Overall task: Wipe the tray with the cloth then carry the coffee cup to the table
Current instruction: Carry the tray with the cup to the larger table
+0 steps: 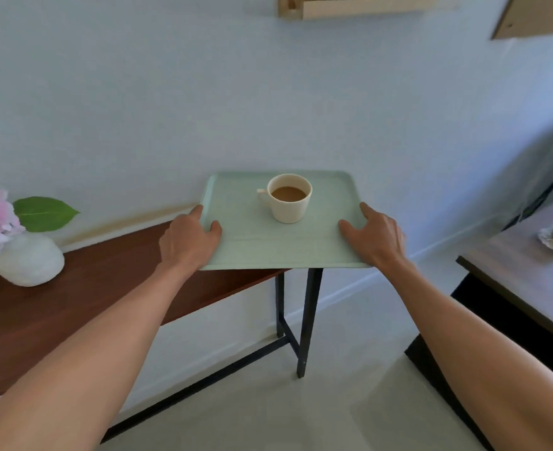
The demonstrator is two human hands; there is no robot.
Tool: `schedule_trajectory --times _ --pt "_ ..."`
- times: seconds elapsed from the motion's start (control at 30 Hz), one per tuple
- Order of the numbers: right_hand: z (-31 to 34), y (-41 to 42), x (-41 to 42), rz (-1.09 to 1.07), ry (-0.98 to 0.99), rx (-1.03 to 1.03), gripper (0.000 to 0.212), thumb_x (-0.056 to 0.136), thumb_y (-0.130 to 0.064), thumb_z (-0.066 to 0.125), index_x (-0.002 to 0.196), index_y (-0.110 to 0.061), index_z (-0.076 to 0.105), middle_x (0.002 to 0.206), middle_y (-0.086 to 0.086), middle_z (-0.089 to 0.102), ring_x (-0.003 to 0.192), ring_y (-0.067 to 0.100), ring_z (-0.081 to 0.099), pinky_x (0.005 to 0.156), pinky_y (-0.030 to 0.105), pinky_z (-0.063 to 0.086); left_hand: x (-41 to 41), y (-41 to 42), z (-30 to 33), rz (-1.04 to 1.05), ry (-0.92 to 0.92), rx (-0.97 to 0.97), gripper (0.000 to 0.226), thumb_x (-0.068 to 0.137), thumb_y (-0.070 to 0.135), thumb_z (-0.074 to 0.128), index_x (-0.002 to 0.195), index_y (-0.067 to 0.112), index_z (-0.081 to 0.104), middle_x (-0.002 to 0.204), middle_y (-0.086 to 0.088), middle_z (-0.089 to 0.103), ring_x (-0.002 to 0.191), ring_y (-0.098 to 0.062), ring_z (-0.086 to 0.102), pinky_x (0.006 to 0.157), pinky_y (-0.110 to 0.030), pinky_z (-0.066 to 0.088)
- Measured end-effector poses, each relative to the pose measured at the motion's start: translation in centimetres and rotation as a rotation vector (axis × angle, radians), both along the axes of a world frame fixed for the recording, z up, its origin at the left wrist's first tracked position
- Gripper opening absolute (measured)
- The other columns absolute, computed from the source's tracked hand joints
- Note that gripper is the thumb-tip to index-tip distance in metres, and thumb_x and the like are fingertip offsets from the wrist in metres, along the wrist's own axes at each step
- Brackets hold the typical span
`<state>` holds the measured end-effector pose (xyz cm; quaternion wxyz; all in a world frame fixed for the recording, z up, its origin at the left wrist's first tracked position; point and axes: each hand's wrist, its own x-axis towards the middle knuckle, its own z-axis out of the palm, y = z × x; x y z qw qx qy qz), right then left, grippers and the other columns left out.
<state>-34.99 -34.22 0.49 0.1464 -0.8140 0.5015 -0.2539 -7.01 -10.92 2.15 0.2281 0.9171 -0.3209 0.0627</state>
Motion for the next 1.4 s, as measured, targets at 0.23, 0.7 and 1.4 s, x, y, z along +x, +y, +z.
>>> schedule_trajectory --times 0.23,0.7,1.4 --pt "-0.1 -0.3 -10.1 -0.261 -0.013 -0.013 0.067 0.082 -0.066 0.053 0.133 -0.022 0.057 0.108 0.010 0.071 0.087 0.032 0.060 0.068 0.038 0.038 -4.8 -8.5 -0.4 -0.293 0.015 -0.001 0.063 0.088 0.060 0.043 0.140 0.025 0.054 0.117 -0.006 0.068 0.107 -0.034 0.063 0.082 -0.044 0.050" --pt "-1.5 3.1 -33.0 -0.671 -0.034 -0.032 0.066 0.090 -0.059 0.061 0.142 -0.018 0.054 0.117 0.010 0.071 0.102 0.033 0.066 0.073 0.037 0.040 -24.6 -23.1 -3.0 -0.772 0.012 -0.008 0.064 0.089 0.052 0.049 0.144 0.019 0.053 0.110 -0.015 0.066 0.101 -0.039 0.062 0.078 -0.044 0.047" --pt "-4.7 -2.0 -60.0 -0.931 0.000 0.058 0.078 0.093 -0.059 0.062 0.154 -0.015 0.042 0.127 0.014 0.068 0.108 0.033 0.066 0.080 0.038 0.052 -53.7 -37.2 -8.3 -1.051 0.056 -0.046 0.060 0.093 0.047 0.056 0.144 0.013 0.055 0.107 -0.017 0.068 0.094 -0.036 0.064 0.069 -0.035 0.041"
